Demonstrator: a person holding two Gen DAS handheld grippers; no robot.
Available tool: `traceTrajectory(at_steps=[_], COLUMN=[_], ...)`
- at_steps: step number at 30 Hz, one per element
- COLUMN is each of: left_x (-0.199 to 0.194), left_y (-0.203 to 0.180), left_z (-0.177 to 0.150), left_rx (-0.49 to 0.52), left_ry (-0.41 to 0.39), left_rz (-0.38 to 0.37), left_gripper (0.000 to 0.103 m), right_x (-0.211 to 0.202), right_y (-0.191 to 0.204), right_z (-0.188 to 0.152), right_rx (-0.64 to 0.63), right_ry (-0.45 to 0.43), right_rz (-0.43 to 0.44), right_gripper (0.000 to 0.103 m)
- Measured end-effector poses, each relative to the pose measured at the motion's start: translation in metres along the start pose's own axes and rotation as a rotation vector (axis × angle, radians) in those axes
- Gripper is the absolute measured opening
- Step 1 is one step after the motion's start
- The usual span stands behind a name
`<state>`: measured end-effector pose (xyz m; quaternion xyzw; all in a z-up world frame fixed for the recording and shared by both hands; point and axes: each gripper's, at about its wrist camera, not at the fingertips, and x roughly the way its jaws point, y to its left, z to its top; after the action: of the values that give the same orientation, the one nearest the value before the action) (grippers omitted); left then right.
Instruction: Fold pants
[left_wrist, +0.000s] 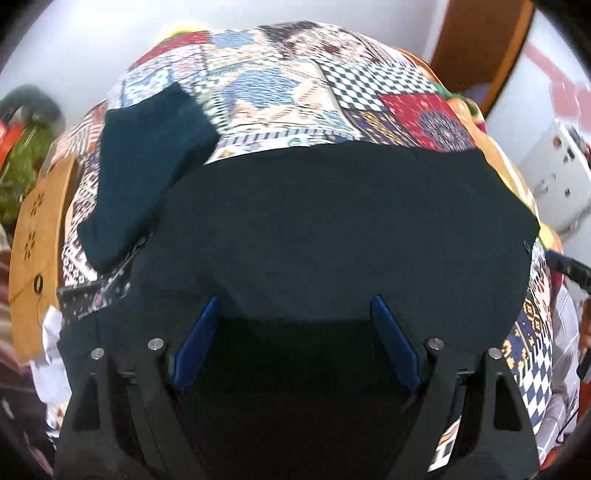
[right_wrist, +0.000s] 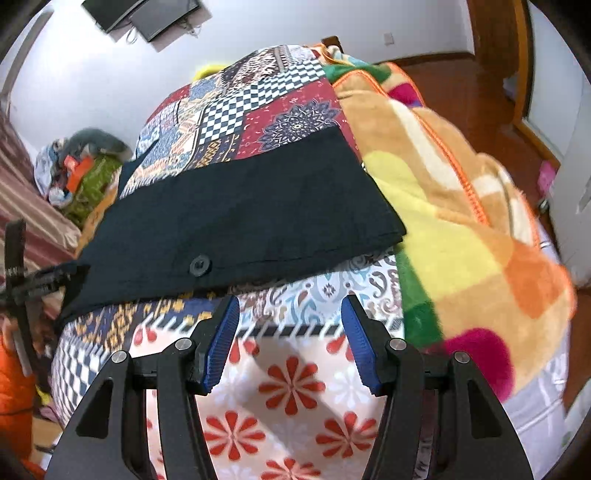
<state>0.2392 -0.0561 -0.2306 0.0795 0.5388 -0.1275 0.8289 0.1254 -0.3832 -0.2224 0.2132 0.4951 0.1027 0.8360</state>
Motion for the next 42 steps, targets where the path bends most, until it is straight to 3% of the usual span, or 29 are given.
traceTrajectory(at_steps=[3,11,12,14,15,16,21,26,31,36,42], left_x=[0.006,0.018,0.018,0.020,0.020,0.020,0.017,-0.001,-0.033,-0.073,-0.109], left_y=[-0.010,-0.028,-0.029,-0.033,-0.035,-0.040,-0.064,-0.062,-0.041,-0.022,0.002], left_z=[0.009,0.021,0.021,0.025,0.026,0.028,0.031,0.034,0.033,0.023,0.006], left_rx=[0.014,0.008,0.001,0.000,0.002,0.011,0.075,0.052,-0.019,-0.061,-0.084], left_ry=[0.027,0.010,0.005,-0.007,-0.009,-0.017,-0.034,-0.102,-0.182,-0.281,-0.375], left_rz=[0.002,0.021,0.021,0.010,-0.001,0.004,-0.016,0.006,-0.017,-0.004,0.039], left_gripper=[0.085,0.096,0.096,0.095,0.095,0.095,0.095,0.091,0.091,0.091,0.091], right_x=[0.010,0.030,0.031,0.032,0.032,0.032,0.014,-0.007,-0.035,-0.058,-0.067], right_y=[-0.010,-0.036,-0.039,-0.041,-0.042,-0.043,-0.047,-0.047,-0.009,0.044,0.118], right_z=[0.008,0.028,0.033,0.040,0.043,0.045,0.052,0.063,0.076,0.098,0.113], right_rx=[0.074,0.238,0.249,0.253,0.249,0.246,0.233,0.202,0.051,-0.077,-0.240], right_ry=[-0.008,-0.053,-0.060,-0.072,-0.073,-0.083,-0.183,-0.226,-0.288,-0.357,-0.380], right_rz=[0.065,0.104,0.101,0.075,0.059,0.053,0.040,-0.023,-0.066,-0.028,0.041], right_gripper=[0.053,0.052,0.047,0.029,0.014,0.007,0.005,0.005,0.005,0.005,0.005])
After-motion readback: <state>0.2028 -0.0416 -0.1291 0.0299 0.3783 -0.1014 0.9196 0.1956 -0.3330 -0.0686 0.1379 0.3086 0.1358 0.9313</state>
